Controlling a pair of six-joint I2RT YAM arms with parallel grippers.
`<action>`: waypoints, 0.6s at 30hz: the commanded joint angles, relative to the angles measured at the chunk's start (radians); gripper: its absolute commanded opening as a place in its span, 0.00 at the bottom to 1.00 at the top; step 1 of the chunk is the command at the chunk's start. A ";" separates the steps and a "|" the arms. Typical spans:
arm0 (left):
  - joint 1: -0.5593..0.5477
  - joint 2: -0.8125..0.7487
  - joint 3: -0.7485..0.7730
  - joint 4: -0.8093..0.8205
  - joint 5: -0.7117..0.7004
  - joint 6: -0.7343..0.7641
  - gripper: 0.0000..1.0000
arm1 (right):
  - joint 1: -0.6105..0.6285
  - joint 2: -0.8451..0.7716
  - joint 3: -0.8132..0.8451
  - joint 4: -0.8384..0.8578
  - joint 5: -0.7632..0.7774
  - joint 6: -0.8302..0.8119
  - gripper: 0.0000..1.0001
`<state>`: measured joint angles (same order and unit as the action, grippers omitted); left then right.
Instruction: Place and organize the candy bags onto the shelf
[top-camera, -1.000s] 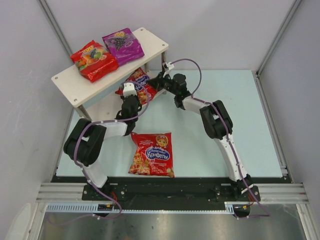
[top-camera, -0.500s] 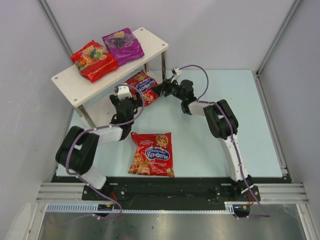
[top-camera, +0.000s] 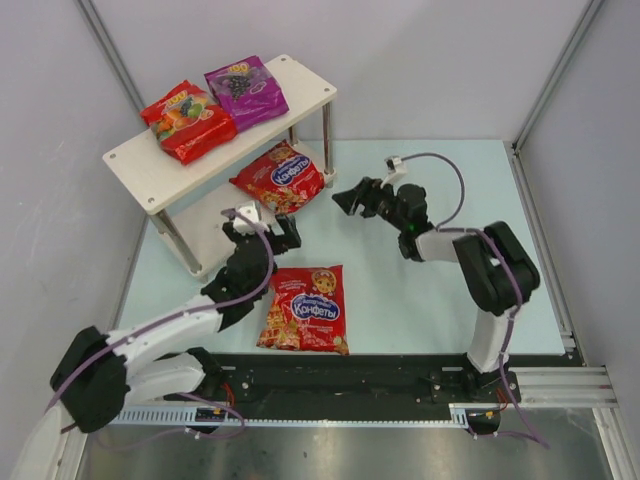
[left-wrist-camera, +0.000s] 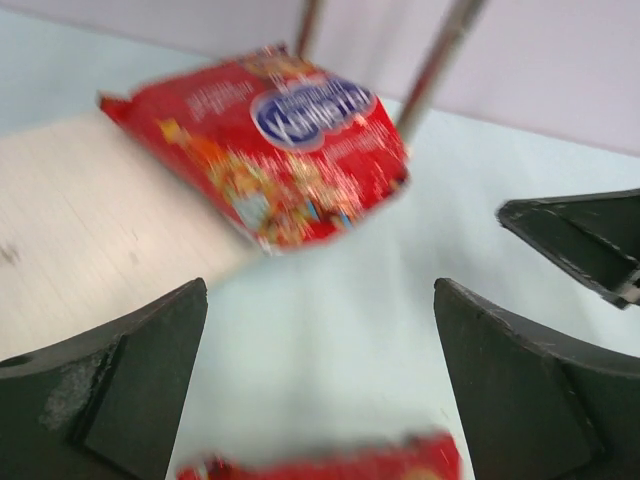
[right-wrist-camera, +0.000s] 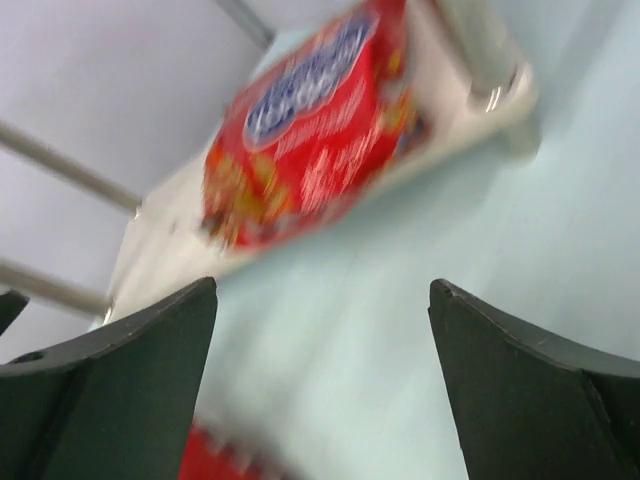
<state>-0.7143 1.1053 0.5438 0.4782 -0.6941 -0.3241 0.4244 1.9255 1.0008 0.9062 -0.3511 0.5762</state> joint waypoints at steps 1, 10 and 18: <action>-0.154 -0.219 -0.103 -0.339 -0.142 -0.225 1.00 | 0.143 -0.277 -0.266 -0.081 0.277 0.011 0.93; -0.390 -0.440 -0.272 -0.581 -0.237 -0.475 1.00 | 0.490 -0.585 -0.658 -0.179 0.679 0.178 0.97; -0.478 -0.364 -0.274 -0.598 -0.234 -0.492 1.00 | 0.684 -0.565 -0.749 -0.162 0.807 0.347 0.96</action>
<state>-1.1637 0.7101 0.2699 -0.0944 -0.9035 -0.7689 1.0473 1.3373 0.2596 0.7246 0.3279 0.8074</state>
